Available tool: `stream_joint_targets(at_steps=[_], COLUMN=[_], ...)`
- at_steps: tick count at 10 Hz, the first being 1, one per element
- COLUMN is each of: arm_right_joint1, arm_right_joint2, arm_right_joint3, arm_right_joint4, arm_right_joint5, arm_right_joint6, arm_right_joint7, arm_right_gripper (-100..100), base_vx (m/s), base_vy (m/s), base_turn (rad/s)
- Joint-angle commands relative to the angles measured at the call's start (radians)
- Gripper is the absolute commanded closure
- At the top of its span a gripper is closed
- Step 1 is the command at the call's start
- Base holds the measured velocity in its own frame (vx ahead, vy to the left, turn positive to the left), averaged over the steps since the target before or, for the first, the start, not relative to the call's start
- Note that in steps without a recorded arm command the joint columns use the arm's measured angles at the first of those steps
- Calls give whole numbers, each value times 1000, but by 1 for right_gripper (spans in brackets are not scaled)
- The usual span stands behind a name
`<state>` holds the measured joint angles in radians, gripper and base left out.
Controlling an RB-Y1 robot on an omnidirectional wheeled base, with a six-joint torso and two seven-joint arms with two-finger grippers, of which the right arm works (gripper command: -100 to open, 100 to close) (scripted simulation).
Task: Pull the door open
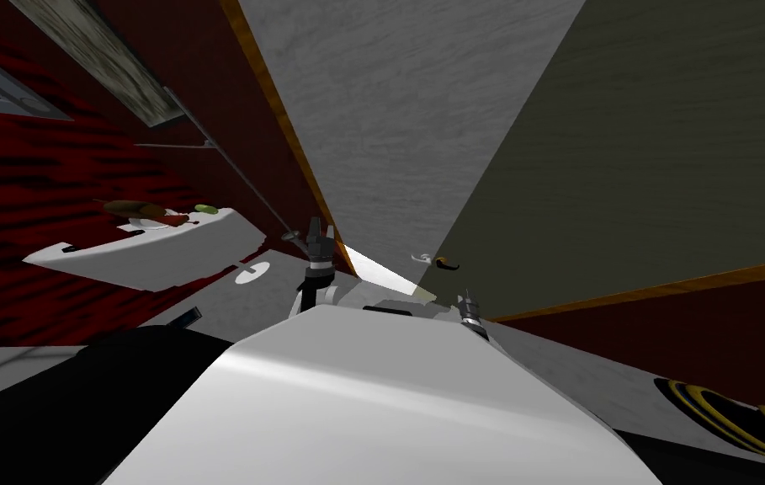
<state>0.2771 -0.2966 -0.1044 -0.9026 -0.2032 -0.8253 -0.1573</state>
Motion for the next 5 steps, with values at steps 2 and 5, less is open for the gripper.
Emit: stream_joint_targets(at_steps=[2,5], arm_right_joint1=[3,-26], arm_right_joint2=[-18,-18], arm_right_joint3=[-48,-77], arm_right_joint4=[45,80], arm_right_joint5=[-24,-41], arm_right_joint6=[-6,-11], arm_right_joint7=[-1,-1], arm_right_gripper=[-100,-100], base_vx=[38,98], base_vy=[-41,-106], base_turn=[103,199])
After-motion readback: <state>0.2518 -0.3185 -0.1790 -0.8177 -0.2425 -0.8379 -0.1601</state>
